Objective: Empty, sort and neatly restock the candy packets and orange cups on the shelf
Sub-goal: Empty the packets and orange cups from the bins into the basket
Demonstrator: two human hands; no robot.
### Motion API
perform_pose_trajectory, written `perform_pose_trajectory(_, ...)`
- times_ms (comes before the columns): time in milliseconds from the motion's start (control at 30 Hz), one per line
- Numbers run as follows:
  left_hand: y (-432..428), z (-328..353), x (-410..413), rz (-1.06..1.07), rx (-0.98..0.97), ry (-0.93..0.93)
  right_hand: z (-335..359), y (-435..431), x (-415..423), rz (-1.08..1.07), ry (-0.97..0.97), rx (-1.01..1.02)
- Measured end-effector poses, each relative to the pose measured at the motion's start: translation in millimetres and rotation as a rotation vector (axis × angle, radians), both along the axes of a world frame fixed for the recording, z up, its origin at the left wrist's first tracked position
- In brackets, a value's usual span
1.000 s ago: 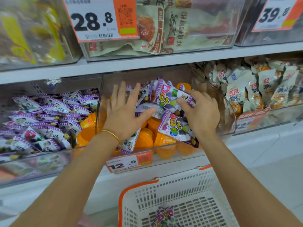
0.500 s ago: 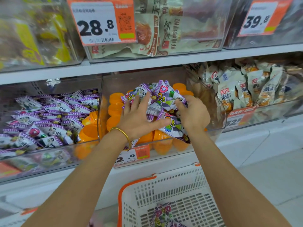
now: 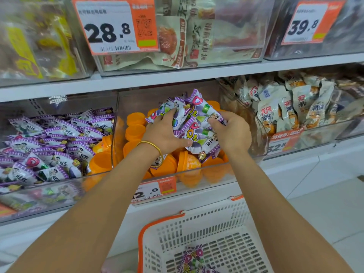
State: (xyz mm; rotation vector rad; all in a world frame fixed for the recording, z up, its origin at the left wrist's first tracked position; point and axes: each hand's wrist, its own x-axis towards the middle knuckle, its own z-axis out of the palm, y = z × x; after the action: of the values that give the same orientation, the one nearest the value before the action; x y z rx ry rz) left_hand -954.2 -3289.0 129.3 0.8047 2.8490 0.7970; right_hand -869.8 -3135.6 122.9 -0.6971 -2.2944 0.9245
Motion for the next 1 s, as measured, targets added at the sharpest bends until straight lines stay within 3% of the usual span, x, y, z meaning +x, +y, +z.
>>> perform_pose_trajectory(133, 4.0, 0.0, 1.9, -0.015, -0.039, 0.055, -2.2, 7.7, 1.4, -0.007, -0.003, -0.046)
perform_pose_trajectory(300, 11.1, 3.3, 8.5, -0.053, -0.031, -0.097, -14.0, 25.8, -1.4, -0.022, 0.051, -0.208)
perform_pose_trajectory(500, 20.2, 6.0, 6.1, -0.057, -0.129, -0.034, -17.5, 26.3, 1.4, -0.016, 0.077, -0.225)
perform_pose_trajectory(1000, 16.8, 24.5, 12.8, -0.223, 0.261, -0.14, -7.5, 8.9, 5.4, -0.048, 0.239, -0.391)
